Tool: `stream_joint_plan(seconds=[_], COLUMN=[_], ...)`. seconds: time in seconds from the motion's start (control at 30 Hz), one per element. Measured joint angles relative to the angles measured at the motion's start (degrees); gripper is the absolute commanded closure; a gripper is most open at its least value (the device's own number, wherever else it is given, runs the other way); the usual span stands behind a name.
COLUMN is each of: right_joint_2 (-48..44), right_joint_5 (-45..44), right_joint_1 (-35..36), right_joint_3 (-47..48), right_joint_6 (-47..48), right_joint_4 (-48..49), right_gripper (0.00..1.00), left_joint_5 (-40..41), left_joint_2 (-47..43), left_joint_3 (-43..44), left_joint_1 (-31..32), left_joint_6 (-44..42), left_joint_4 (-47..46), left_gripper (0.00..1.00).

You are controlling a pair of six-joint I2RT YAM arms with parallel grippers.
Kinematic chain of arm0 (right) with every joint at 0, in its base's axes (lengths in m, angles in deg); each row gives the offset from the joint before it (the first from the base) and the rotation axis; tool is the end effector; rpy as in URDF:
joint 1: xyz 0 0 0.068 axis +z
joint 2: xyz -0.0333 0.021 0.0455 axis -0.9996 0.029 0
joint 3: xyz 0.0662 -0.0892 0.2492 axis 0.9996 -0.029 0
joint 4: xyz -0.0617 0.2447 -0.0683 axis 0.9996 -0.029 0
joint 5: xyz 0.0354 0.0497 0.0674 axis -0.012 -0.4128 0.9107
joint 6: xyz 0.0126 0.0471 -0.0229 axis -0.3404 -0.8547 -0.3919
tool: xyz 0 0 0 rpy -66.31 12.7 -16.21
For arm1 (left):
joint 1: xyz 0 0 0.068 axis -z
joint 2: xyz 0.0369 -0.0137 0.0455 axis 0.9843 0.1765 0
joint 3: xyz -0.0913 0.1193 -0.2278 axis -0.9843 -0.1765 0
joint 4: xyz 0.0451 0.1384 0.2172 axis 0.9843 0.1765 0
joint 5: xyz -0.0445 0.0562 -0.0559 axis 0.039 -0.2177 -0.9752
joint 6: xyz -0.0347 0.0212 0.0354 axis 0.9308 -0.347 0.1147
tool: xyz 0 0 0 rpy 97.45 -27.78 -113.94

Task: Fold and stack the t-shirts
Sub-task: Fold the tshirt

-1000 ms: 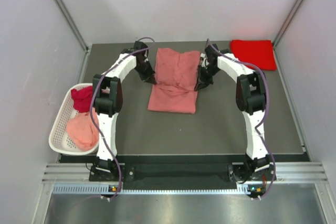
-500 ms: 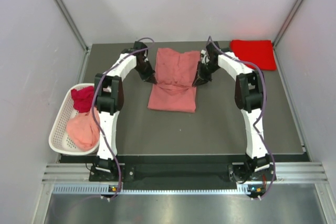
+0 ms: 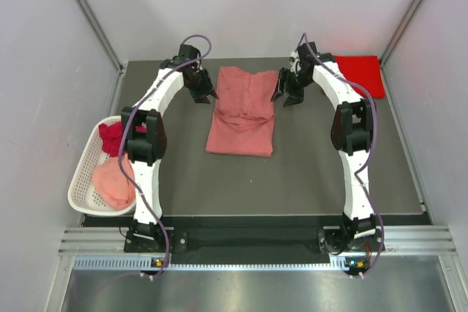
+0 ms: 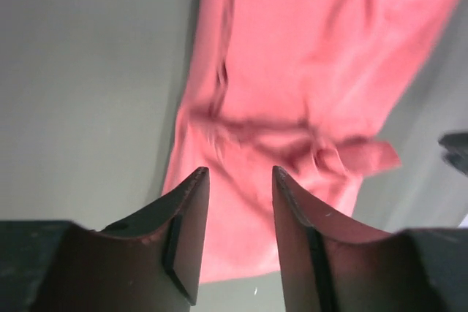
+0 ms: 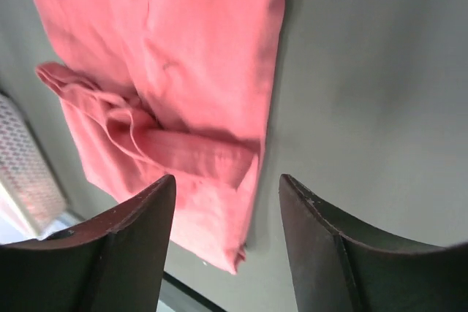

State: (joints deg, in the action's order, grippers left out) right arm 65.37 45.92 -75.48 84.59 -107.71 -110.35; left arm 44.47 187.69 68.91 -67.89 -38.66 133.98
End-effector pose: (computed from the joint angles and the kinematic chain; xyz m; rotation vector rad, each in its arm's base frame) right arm 0.4874 0.1281 0.2151 0.1160 2.7914 0.8282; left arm 0.4769 -0.1098 0.2353 -0.4343 2.6611 -0.5943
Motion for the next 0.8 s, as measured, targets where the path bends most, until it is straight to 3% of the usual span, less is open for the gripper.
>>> stream_joint_plan(seconds=[0.13, 0.23, 0.43, 0.8], right_joint_2=[-4.7, -8.7, -9.9, -7.9], right_joint_5=[-5.8, -13.4, -22.8, -35.2], right_joint_1=[3.0, 10.8, 21.7, 24.5], right_joint_3=[-4.2, -7.7, -11.0, -11.8], right_joint_6=[2.3, 3.3, -1.3, -9.4], right_joint_4=[-1.6, -2.7, -0.5, 3.7], right_gripper=[0.42, 0.42, 0.42, 0.41], left_joint_5=[-1.8, -4.8, -5.6, -3.6], left_joint_2=[-11.2, -20.4, -21.2, -20.2], left_joint_3=[-10.1, -20.9, -31.5, -33.5], left_joint_1=[0.3, 1.6, 6.6, 7.6], left_joint_6=[-1.8, -2.2, -2.4, -2.4], left_joint_4=[-3.3, -5.9, -9.2, -10.3], left_gripper=[0.64, 0.67, 0.68, 0.7])
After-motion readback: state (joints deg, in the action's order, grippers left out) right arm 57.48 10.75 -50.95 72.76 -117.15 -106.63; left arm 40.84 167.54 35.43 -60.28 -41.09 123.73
